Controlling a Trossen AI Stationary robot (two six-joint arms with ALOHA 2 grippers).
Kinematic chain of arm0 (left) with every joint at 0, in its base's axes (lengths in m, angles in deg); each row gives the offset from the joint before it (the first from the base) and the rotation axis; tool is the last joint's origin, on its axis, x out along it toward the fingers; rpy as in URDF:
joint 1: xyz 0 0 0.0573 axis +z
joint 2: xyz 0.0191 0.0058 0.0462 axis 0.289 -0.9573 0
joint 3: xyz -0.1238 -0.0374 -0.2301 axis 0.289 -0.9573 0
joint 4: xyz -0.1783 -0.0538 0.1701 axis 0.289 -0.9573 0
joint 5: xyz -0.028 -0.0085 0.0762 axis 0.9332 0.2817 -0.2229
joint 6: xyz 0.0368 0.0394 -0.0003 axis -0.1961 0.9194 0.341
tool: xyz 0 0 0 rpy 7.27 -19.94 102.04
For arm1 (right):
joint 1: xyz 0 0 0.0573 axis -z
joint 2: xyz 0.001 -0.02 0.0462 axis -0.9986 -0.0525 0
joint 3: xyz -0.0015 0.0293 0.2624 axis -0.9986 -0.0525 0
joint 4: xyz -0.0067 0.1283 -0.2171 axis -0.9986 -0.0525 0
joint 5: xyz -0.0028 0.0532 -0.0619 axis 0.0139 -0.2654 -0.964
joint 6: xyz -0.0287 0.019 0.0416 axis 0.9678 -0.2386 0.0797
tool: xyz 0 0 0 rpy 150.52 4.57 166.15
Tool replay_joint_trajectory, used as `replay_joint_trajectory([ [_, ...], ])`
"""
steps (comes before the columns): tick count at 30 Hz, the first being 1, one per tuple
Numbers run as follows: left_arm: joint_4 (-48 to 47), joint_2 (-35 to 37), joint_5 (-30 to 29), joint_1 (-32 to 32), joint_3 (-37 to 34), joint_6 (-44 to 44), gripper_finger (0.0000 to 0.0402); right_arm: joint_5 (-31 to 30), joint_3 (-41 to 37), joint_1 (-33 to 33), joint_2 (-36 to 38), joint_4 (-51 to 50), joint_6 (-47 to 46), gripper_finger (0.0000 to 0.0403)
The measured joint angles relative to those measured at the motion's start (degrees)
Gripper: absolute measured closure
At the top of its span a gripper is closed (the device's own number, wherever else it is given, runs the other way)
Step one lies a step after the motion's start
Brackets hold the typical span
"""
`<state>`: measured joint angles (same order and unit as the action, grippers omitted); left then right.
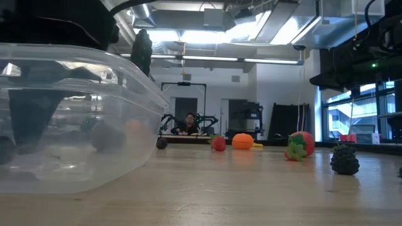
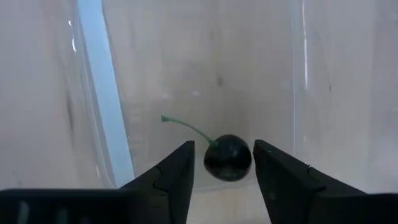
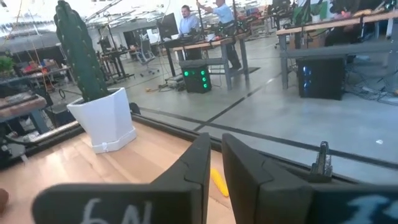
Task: Pick and placing Produce into tupperware
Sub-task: Put the cherry into the transparent bin
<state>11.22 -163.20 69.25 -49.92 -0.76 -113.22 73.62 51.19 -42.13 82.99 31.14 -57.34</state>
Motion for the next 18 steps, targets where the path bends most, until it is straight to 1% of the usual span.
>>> replay_joint_trajectory([
  [5, 0.0, 0.0, 0.0, 0.0, 0.0, 0.0, 0.0242, 0.0, 0.0, 0.0, 0.0, 0.0, -0.1, 0.0357],
  [18, 0.0, 0.0, 0.0, 0.0, 0.0, 0.2, 0.0283, 0.0, 0.0, 0.0, 0.0, 0.0, 0.1, 0.0357],
])
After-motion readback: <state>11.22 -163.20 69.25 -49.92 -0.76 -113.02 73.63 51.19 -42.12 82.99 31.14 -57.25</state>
